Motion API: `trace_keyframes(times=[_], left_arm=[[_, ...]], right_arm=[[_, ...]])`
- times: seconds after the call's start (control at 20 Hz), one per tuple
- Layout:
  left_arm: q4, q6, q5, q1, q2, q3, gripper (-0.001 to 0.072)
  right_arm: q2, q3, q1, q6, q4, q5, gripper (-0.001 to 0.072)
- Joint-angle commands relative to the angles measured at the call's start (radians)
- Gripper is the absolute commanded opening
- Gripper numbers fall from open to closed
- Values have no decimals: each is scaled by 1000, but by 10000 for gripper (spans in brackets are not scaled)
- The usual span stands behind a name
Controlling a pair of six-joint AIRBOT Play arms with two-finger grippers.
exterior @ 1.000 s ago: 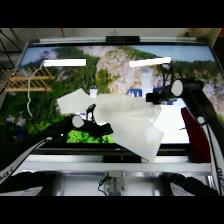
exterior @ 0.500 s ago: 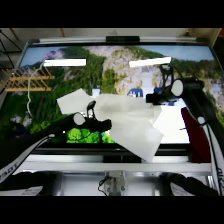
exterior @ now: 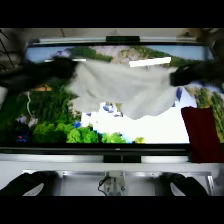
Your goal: Fold the shirts.
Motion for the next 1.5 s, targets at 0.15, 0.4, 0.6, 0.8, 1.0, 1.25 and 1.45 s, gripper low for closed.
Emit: trace_keyframes(times=[0.15,0.4,0.6,0.8,1.0,1.25,1.45], left_arm=[[110,-77,-3,-37,264,179,22],[383,-213,-196,-37,268,176,22],[563,-265,-323,-37,211,148,23],[606,-301,-360,46,79,72,23],[594,-399,-347,178,-130,29,25],[519,-399,-259,206,-377,29,25],[363,-399,-252,199,-546,29,26]], right_arm=[[302,150,0,-52,73,-95,61],[297,150,-1,-28,-3,286,61],[177,149,-1,-28,-2,447,61],[-48,77,-1,-27,5,446,61],[-353,32,-1,-27,1,103,62],[-587,32,-1,76,103,-270,61],[-697,32,0,110,238,-218,61]])
